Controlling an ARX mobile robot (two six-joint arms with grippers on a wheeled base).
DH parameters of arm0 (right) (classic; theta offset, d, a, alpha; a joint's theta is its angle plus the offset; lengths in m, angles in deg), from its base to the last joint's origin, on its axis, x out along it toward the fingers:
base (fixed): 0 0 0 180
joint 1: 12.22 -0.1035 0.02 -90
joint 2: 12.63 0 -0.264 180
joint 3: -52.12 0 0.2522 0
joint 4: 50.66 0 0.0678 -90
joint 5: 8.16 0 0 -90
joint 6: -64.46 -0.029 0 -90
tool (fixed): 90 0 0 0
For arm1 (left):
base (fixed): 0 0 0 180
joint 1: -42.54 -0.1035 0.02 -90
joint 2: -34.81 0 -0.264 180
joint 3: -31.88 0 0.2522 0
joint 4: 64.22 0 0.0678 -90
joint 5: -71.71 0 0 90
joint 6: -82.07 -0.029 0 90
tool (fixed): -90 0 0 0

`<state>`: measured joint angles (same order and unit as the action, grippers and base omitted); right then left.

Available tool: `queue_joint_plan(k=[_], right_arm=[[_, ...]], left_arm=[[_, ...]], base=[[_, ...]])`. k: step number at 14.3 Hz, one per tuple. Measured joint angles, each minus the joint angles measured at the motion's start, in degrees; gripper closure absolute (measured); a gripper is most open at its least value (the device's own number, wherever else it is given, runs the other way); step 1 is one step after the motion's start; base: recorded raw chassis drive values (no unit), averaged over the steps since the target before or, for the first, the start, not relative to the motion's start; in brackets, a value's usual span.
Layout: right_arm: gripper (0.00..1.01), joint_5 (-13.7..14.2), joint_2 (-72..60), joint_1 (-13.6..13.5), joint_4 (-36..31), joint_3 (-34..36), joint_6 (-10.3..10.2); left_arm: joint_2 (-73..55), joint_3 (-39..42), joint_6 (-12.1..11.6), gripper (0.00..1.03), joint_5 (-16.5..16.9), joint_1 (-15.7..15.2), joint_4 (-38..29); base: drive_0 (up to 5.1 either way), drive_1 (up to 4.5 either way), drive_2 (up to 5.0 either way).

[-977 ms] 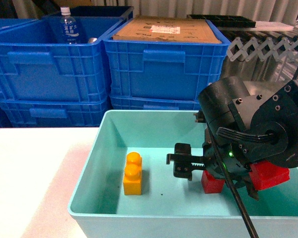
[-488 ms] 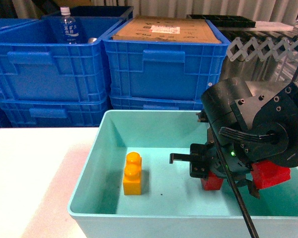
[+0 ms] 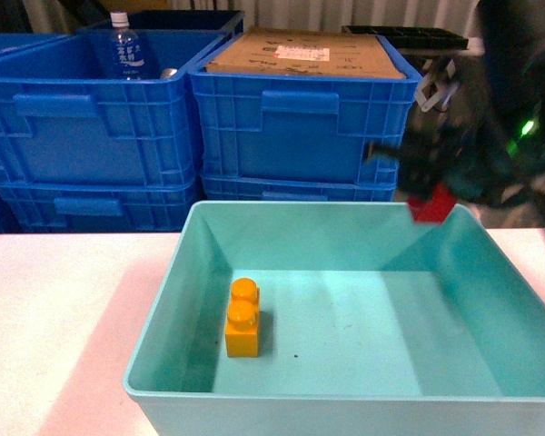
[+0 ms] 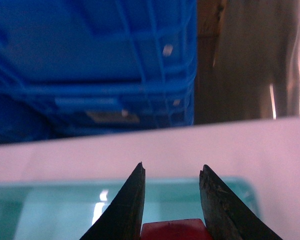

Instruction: Pick red block from blue box to shelf

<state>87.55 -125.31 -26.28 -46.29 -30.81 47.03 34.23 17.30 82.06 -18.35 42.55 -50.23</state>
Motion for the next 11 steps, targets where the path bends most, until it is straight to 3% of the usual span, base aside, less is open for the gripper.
queue_joint_plan(k=[3, 5, 8, 9, 11], right_arm=[[0.74, 2.03, 10.49, 2.6, -5.51, 5.9, 1.22], [0.74, 6.08, 15.82, 0.76, -10.62, 14.78, 2.49], [0.74, 11.93, 26.4, -3.74, -12.46, 28.61, 1.05], [0.74, 13.18, 28.0, -5.16, -13.16, 31.85, 0.48], [0.74, 12.48, 24.68, -5.86, -15.89, 33.33, -0.04]], left_arm=[[0.0, 0.0, 0.0, 0.05, 0.02, 0.0, 0.0], [0.0, 0.0, 0.0, 0.05, 0.0, 0.0, 0.0], [0.0, 0.0, 0.0, 0.05, 0.02, 0.0, 0.0], [0.0, 0.0, 0.0, 0.05, 0.02, 0.0, 0.0], [0.0, 0.0, 0.0, 0.05, 0.02, 0.0, 0.0]], base=[[0.0, 0.0, 0.0], [0.0, 0.0, 0.0], [0.0, 0.0, 0.0], [0.0, 0.0, 0.0], [0.0, 0.0, 0.0]])
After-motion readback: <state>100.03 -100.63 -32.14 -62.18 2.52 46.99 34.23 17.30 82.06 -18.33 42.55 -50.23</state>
